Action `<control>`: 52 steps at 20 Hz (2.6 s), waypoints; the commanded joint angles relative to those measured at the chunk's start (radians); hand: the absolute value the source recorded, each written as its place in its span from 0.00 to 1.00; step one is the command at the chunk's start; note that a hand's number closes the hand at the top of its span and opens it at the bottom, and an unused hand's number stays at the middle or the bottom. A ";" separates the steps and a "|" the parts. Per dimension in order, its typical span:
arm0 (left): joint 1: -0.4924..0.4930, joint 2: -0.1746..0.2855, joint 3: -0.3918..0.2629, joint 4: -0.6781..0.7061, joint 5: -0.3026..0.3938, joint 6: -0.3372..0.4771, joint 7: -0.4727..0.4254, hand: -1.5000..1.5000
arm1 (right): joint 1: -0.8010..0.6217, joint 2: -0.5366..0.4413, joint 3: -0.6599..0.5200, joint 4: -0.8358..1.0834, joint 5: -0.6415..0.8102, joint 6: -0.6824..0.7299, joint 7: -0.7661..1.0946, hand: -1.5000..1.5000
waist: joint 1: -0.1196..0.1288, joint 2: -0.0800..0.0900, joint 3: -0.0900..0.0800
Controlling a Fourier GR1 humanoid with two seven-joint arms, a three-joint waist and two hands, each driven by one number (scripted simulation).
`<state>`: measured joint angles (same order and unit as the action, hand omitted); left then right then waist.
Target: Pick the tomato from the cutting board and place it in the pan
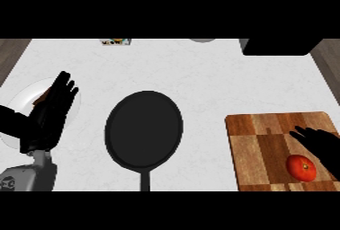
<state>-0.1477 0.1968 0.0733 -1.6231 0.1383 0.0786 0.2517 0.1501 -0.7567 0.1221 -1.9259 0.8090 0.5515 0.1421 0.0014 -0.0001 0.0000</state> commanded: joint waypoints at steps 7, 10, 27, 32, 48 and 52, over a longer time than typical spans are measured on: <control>0.001 0.021 0.050 0.005 0.003 -0.034 0.007 0.50 | -0.014 0.103 0.025 0.140 0.149 -0.039 -0.087 0.00 | -0.003 -0.001 0.000; 0.024 -0.041 0.006 0.039 -0.036 -0.015 -0.058 0.50 | -0.115 0.145 0.014 0.242 0.175 0.001 -0.084 0.00 | 0.000 0.000 0.000; 0.041 -0.061 -0.003 -0.031 -0.065 -0.018 -0.026 0.50 | -0.140 0.263 -0.004 0.468 0.285 -0.108 -0.265 1.00 | 0.003 0.000 0.000; -0.073 0.008 0.085 0.101 0.001 -0.079 -0.011 0.50 | -0.213 0.272 0.008 0.522 0.307 -0.167 -0.353 1.00 | 0.000 0.002 0.000; -0.033 -0.046 0.022 0.026 -0.054 -0.037 0.002 0.50 | -0.174 0.713 0.219 0.311 0.432 -0.258 -0.028 1.00 | 0.023 -0.006 -0.005; -0.032 -0.051 0.014 0.025 -0.044 -0.049 0.004 0.50 | -0.255 0.750 0.325 0.278 0.479 -0.302 0.118 1.00 | 0.069 -0.019 -0.009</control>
<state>-0.1763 0.1513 0.0971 -1.6009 0.0901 0.0382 0.2576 -0.0529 -0.1032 0.3293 -1.6054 1.2306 0.2871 0.1078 0.0410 -0.0112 -0.0082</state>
